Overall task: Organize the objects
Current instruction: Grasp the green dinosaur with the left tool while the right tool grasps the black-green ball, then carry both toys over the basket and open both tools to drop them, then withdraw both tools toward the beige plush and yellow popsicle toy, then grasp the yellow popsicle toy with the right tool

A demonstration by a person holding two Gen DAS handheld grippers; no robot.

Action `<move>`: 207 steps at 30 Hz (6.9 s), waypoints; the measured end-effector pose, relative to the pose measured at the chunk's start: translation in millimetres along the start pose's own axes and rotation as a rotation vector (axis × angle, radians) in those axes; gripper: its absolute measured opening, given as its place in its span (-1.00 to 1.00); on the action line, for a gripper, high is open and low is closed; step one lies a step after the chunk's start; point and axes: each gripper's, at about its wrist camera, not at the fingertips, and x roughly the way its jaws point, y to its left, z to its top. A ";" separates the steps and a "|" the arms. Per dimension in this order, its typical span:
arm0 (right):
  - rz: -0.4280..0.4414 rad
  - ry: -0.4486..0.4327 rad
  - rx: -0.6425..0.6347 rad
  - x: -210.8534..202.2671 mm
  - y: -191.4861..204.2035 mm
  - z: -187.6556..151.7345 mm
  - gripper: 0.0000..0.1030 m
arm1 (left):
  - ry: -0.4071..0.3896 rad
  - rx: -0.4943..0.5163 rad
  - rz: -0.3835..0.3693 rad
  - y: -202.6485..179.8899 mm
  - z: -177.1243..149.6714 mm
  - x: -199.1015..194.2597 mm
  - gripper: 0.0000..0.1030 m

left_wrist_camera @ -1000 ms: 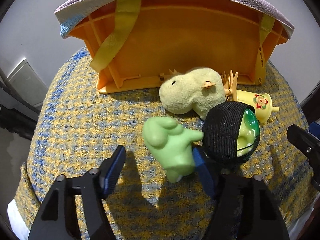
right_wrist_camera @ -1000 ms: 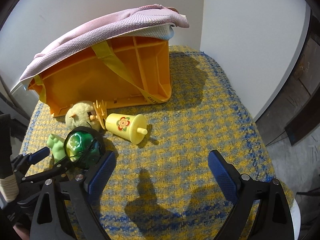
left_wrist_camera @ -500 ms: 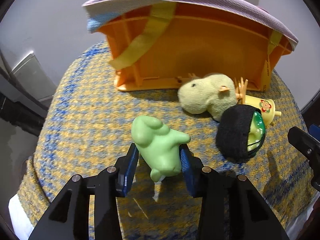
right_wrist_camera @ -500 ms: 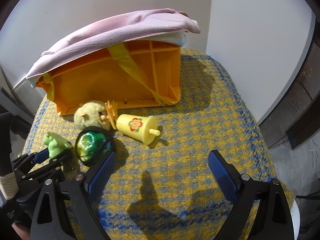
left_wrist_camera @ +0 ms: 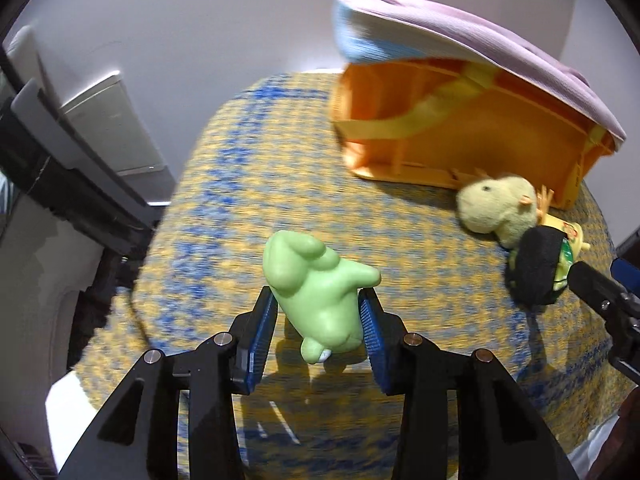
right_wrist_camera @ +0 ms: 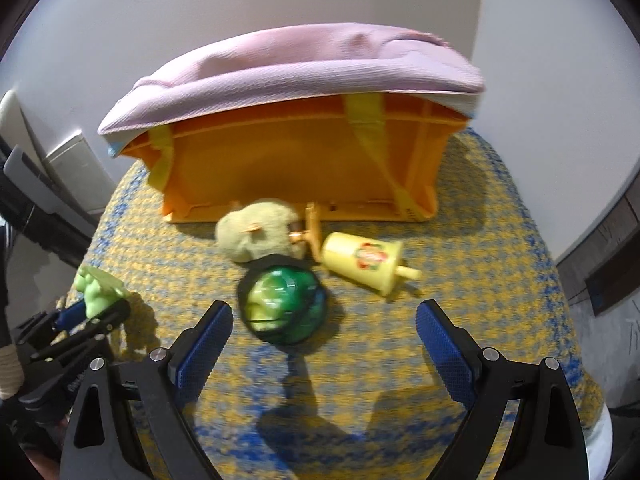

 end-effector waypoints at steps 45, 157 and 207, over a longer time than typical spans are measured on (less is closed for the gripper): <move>-0.047 -0.044 -0.018 -31.5 -2.1 25.9 0.21 | -0.075 0.030 -0.055 -27.4 26.5 -39.0 -0.20; -0.045 -0.268 0.031 -92.9 -48.8 130.3 0.82 | -0.327 0.126 -0.030 -75.5 137.1 -123.3 0.98; -0.101 0.033 -0.010 87.8 -36.3 24.5 0.82 | -0.122 0.099 0.045 -55.5 24.9 25.5 0.98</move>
